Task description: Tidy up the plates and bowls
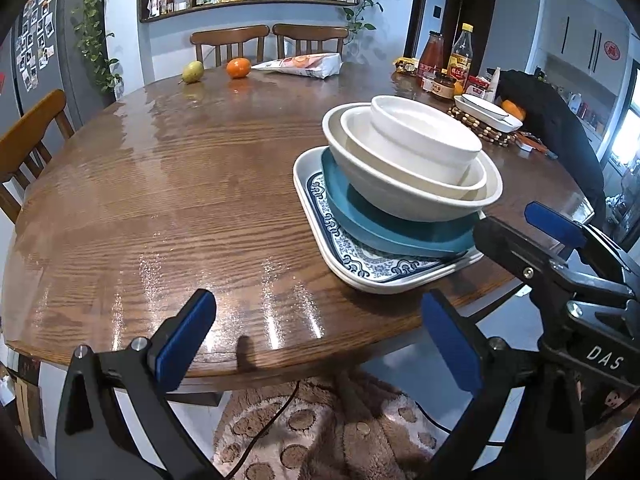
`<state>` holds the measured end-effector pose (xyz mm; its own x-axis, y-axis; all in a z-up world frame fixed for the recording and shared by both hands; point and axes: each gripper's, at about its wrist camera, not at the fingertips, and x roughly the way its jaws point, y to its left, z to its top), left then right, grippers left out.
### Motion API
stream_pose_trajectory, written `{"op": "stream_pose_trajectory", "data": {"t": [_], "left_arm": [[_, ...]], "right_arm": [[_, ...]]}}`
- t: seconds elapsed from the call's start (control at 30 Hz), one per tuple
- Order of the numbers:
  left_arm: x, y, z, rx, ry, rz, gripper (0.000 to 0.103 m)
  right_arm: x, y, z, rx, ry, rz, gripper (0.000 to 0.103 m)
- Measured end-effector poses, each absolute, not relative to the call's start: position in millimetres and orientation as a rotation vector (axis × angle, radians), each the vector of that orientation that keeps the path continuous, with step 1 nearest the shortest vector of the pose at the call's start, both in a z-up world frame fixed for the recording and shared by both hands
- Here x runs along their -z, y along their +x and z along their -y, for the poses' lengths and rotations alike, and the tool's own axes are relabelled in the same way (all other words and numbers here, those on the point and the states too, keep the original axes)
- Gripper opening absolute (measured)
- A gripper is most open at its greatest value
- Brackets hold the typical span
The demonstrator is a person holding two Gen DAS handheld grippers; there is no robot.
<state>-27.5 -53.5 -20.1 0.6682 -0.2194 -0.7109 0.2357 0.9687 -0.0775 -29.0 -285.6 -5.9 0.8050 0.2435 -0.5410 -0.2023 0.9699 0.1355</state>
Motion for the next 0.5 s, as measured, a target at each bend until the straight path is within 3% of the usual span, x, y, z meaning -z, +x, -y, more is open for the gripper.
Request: {"op": "stream_pose_trajectory", "data": {"t": [0.5], "left_arm": [[22.4,-24.2,52.0,0.262,0.009,-0.818,0.102]], "right_arm": [[9.9,-26.2,287.7,-0.222,0.076,-0.602,0.088]]}}
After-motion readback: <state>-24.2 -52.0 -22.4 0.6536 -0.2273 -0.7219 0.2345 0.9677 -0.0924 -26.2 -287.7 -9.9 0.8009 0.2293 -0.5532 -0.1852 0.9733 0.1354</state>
